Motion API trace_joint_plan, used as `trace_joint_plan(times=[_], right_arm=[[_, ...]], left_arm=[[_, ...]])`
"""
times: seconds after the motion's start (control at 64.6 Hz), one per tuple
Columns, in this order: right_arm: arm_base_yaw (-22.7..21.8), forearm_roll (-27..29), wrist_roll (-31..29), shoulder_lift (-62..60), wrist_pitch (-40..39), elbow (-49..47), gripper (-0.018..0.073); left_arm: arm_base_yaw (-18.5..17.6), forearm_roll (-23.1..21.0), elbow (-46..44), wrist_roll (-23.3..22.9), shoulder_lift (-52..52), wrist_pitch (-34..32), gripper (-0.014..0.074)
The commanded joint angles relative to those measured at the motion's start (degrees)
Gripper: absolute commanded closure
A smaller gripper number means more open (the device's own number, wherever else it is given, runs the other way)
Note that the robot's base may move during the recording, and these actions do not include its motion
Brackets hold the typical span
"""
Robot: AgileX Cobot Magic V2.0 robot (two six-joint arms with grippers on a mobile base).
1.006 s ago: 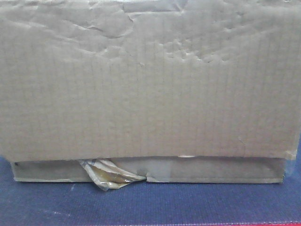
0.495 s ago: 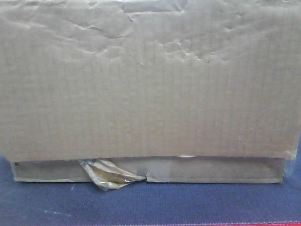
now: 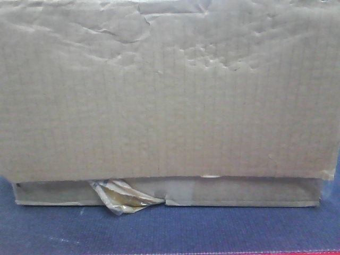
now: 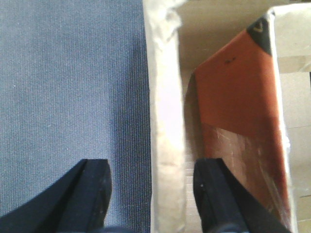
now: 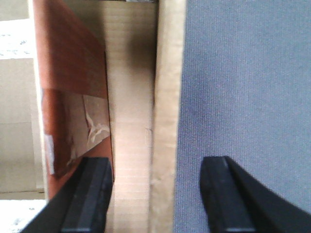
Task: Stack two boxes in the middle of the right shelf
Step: 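Lift the stacked boxes off the table with both grippers, then hold the lifted boxes and back the base away from the table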
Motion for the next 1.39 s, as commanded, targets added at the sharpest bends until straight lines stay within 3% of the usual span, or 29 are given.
trace_joint_plan(times=[0.0, 0.139, 0.248, 0.34, 0.526, 0.712, 0.913, 1.13, 1.377], right_arm=[[-0.01, -1.30, -0.10, 0.43, -0.42, -0.01, 0.0342], [-0.01, -1.30, -0.10, 1.84, -0.42, -0.01, 0.0550], [-0.01, -1.40, -0.10, 1.99, -0.42, -0.01, 0.0727], [-0.01, -1.40, -0.10, 1.99, -0.42, -0.12, 0.0712], [0.57, -4.77, -0.10, 1.44, -0.42, -0.12, 0.0712], [4.36, -12.60, 3.39, -1.80, -0.42, -0.12, 0.0712], [6.79, -19.29, 8.75, -5.97, -6.03, -0.12, 0.0712], [6.79, -23.34, 9.99, -10.22, -14.34, -0.23, 0.0712], [6.79, -26.09, 12.14, -11.46, -19.59, -7.46, 0.0712]], left_arm=[[0.08, -0.29, -0.16, -0.22, 0.14, -0.12, 0.0298], [0.08, -0.98, -0.16, -0.31, 1.75, -0.12, 0.0342], [0.08, -2.14, -0.16, -0.31, 1.88, -0.12, 0.0517], [0.08, -2.48, -0.16, -0.31, 1.88, -0.12, 0.0706], [0.08, -2.60, -0.16, -0.90, 1.46, -0.12, 0.0708], [-1.34, 5.23, -0.26, -6.82, -2.09, -0.12, 0.0708], [-1.52, 8.24, -1.76, -7.17, -6.79, -1.53, 0.0708], [-1.52, 15.24, -8.29, -7.26, -8.21, -3.78, 0.0708], [-1.52, 18.42, -17.88, -7.26, -8.21, -7.29, 0.0708]])
